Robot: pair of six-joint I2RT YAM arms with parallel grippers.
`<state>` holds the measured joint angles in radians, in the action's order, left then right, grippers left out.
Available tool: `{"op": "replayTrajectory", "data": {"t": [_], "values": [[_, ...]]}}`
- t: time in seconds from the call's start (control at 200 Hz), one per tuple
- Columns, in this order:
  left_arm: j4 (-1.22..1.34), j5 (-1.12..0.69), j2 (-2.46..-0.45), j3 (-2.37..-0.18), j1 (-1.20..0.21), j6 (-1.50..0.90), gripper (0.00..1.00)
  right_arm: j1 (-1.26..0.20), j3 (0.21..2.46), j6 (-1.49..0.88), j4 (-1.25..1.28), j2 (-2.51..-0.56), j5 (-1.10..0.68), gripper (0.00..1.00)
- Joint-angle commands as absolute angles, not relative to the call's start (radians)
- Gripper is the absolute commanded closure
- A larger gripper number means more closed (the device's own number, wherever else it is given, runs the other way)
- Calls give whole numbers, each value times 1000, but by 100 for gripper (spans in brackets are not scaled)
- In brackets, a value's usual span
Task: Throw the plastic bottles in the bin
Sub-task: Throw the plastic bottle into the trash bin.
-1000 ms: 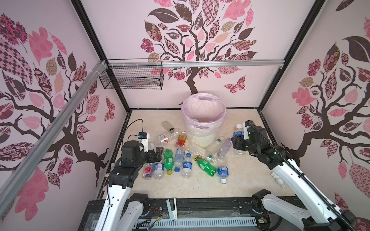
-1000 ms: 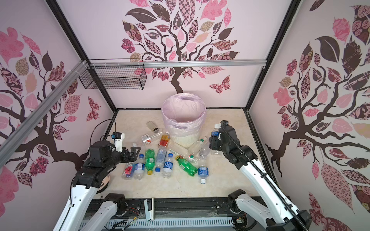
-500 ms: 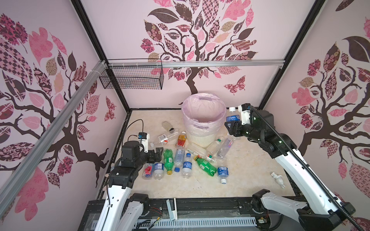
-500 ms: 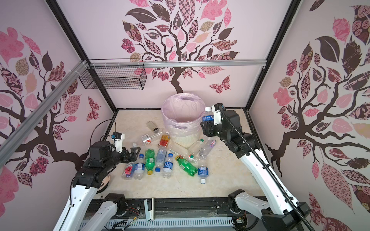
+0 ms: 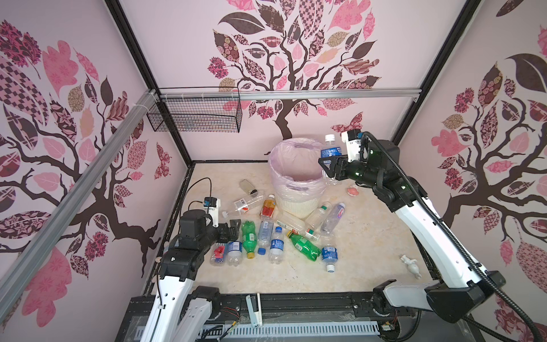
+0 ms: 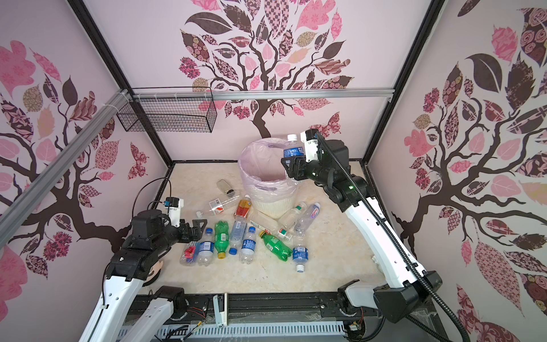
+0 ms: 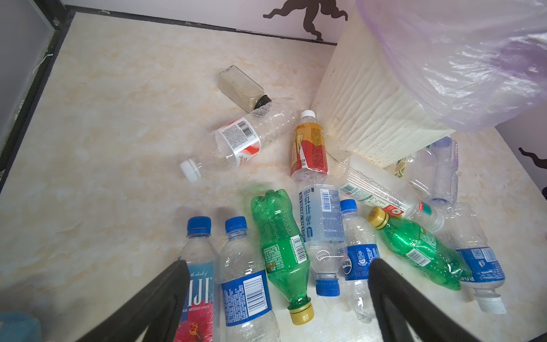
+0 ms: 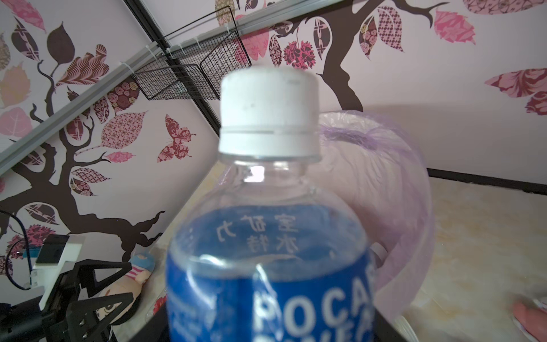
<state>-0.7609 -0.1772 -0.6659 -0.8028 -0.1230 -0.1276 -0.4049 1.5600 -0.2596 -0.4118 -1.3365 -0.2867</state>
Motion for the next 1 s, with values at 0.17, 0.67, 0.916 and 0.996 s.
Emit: {"op": "replayTrajectory", "data": {"t": [0.17,0.67,0.916,0.996], "values": [[-780,-166,-650,-850,-120,-114,2,-410,1722,-298,-331,-1485,-345,37],[-798,-156,-629,-853,-119,-114,2,-409,1777,-279,-319,-1618,-264,34],[-803,-153,-623,-851,-120,-113,2,-410,1750,-277,-313,-1643,-243,31],[-805,-152,-621,-852,-119,-112,2,-409,1743,-272,-320,-1645,-234,29]]}}
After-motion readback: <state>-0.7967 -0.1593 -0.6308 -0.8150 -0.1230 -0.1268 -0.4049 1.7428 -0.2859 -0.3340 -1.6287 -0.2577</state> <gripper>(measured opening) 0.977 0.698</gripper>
